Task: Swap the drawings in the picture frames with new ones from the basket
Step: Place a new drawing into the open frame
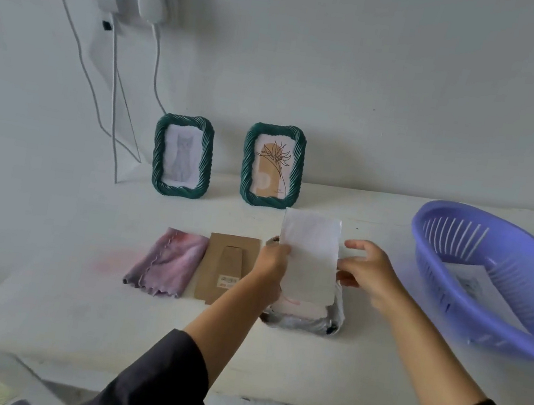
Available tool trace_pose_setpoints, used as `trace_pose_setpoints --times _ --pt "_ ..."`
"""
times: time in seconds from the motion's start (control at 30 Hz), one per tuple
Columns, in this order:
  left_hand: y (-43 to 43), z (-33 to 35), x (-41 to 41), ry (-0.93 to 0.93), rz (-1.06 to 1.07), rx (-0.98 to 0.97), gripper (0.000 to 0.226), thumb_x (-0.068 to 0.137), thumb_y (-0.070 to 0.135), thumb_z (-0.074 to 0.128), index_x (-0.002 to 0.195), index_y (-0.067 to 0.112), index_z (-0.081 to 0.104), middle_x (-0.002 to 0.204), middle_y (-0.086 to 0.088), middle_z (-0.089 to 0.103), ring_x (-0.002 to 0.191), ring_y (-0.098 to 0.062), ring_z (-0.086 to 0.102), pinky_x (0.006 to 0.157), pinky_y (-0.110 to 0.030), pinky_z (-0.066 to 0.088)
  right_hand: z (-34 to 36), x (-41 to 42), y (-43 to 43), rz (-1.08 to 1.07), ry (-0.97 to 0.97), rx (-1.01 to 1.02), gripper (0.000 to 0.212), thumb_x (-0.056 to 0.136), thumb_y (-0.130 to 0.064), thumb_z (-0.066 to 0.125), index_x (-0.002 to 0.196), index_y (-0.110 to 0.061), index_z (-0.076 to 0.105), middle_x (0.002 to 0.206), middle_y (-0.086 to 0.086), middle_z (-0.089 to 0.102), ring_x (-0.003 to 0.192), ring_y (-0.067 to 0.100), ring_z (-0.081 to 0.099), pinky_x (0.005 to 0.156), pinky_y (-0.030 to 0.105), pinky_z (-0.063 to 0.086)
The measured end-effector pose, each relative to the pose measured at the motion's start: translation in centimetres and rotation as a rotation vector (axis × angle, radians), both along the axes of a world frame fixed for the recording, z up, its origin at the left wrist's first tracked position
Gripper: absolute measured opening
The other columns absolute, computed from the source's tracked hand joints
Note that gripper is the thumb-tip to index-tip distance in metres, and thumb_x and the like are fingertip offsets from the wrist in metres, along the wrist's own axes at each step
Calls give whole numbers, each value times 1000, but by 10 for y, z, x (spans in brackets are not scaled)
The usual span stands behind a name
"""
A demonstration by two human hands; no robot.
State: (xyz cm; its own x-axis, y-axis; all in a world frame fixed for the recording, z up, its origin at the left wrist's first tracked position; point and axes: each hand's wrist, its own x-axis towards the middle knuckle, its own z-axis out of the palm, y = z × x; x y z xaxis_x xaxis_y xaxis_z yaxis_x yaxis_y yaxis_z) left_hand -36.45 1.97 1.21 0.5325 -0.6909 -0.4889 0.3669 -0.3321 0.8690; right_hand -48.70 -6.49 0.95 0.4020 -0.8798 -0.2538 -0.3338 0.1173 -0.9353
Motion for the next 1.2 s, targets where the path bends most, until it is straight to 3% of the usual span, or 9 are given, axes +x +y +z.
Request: trace_pose_setpoints --times 0.2,0.27,0.37,0.57,0.73,0.83,0.97,1.1,1.2 --pt "6 -18 15 -99 -5 89 29 95 11 37 118 -1 51 104 -17 52 97 -30 50 81 -36 42 -18 13 9 -41 -89 78 17 90 -9 57 107 -6 58 67 9 62 49 16 57 41 19 44" --pt "4 -24 18 -138 -28 125 21 94 9 38 101 -3 54 93 -16 54 91 -29 51 77 -34 42 -24 14 8 -37 -78 46 18 88 -9 60 105 -7 59 78 12 64 58 20 59 51 24 49" --pt "6 -25 15 -266 -87 137 27 92 7 45 115 -5 53 77 -5 50 80 -25 50 66 -28 43 -29 14 7 -27 73 -59 23 78 -2 69 98 -9 61 91 13 64 70 26 62 69 37 54" --pt "8 -22 21 -685 -100 131 43 87 14 56 129 9 49 118 -8 58 102 -23 56 80 -30 46 -32 12 0 34 271 -236 22 77 -2 68 98 -2 67 70 6 65 51 20 57 52 19 49" --pt "6 -29 31 -798 -266 243 52 83 19 62 133 21 48 132 -13 49 119 -31 47 101 -42 44 -34 13 1 105 416 -363 28 79 -4 65 106 0 67 109 17 68 99 30 63 85 28 48" --pt "6 -34 30 -810 -336 234 54 82 14 65 133 18 48 133 -14 50 126 -29 41 104 -37 38 -33 13 3 192 528 -404 36 79 -14 65 110 4 62 114 20 65 107 35 60 92 39 50" --pt "6 -38 33 -769 -343 223 57 80 10 68 133 12 49 134 -14 49 129 -28 39 103 -33 37 -26 8 0 211 566 -439 32 80 -24 66 111 -14 66 112 4 65 101 24 61 83 30 46" --pt "6 -39 37 -753 -355 233 56 78 10 71 131 11 52 133 -15 49 127 -29 41 108 -36 38 -32 -4 -11 246 477 -399 29 80 -22 68 109 -17 67 74 -11 47 67 7 47 60 20 36" --pt "6 -41 39 -765 -372 238 56 76 9 73 129 12 55 131 -15 49 125 -29 43 108 -39 39 -40 -8 -12 292 379 -340 37 77 -19 73 113 -15 67 77 -3 48 69 10 46 63 21 34"
